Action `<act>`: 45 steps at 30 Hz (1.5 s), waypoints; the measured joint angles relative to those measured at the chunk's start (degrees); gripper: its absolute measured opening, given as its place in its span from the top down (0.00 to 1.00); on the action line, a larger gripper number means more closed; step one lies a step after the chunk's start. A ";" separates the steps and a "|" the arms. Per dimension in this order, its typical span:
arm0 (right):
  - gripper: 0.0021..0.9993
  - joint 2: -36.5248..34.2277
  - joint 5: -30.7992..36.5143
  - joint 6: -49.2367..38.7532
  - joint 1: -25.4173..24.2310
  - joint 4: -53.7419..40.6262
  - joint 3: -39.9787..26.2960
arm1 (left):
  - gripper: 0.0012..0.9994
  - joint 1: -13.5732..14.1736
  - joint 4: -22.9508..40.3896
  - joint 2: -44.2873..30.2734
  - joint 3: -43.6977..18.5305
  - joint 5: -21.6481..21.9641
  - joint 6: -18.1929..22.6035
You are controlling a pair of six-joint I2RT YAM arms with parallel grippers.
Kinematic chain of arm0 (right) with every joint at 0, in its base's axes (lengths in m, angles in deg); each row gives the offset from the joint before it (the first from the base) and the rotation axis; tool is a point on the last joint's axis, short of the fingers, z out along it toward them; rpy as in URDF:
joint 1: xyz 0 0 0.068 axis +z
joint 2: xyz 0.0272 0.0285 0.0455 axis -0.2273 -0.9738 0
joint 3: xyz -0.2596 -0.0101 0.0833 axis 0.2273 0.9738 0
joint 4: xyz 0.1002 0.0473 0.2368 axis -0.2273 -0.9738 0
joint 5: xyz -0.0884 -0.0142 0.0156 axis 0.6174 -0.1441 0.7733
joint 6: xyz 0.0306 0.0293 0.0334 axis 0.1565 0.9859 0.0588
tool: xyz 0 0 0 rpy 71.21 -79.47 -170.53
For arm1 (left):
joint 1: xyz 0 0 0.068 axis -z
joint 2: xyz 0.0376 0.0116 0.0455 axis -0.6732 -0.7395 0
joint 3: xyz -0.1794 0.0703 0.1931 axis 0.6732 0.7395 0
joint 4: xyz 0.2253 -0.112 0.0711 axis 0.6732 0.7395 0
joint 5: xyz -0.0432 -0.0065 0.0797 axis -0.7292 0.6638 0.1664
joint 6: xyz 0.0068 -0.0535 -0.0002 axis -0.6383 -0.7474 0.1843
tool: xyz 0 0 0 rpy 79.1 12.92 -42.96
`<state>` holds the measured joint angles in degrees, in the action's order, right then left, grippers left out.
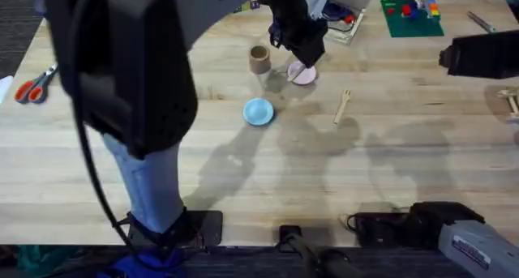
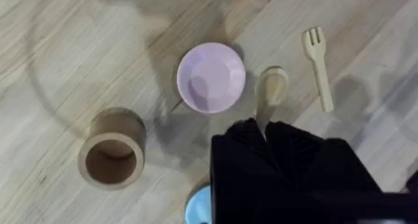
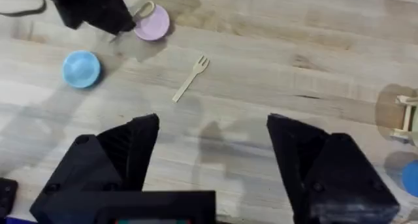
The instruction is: Pick up a utensil and set it on the pink plate, then put the other utensil in the container.
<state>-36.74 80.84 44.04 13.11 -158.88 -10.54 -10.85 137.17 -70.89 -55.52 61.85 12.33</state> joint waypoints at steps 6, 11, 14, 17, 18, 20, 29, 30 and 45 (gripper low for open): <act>0.00 0.01 0.00 0.00 0.00 0.11 0.00 | 0.96 0.00 -0.67 -5.17 -3.46 -0.03 -0.22; 0.00 0.00 0.00 0.00 0.00 0.12 0.00 | 0.96 0.00 -1.29 -5.98 -3.57 0.23 -0.37; 0.00 0.02 0.00 0.00 0.00 0.13 0.00 | 0.96 -0.17 -2.25 -5.96 -3.62 0.28 -0.37; 0.00 0.00 0.00 -0.01 0.00 0.13 0.00 | 0.96 -0.43 -2.86 -5.98 -3.66 0.28 -0.37; 0.00 0.00 0.00 0.00 0.00 0.14 0.00 | 0.96 -0.55 -2.98 -6.03 -3.68 0.28 -0.37; 0.00 0.02 0.00 0.00 0.00 0.14 0.00 | 0.96 -0.80 -3.05 -6.36 -3.79 0.30 -0.37; 0.00 0.01 0.00 0.00 0.00 0.14 0.00 | 0.96 -1.46 -3.39 -11.60 -3.90 0.48 -0.37; 0.00 0.00 0.00 0.00 0.00 0.14 0.00 | 0.96 -1.46 -3.45 -12.00 -3.90 0.38 -0.39; 0.00 0.02 0.00 0.00 0.00 0.14 0.00 | 0.96 -1.51 -4.57 -12.12 -4.12 0.45 -0.39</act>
<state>-36.72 80.84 44.04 13.11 -158.74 -10.54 -12.36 132.60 -83.01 -59.64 62.30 11.94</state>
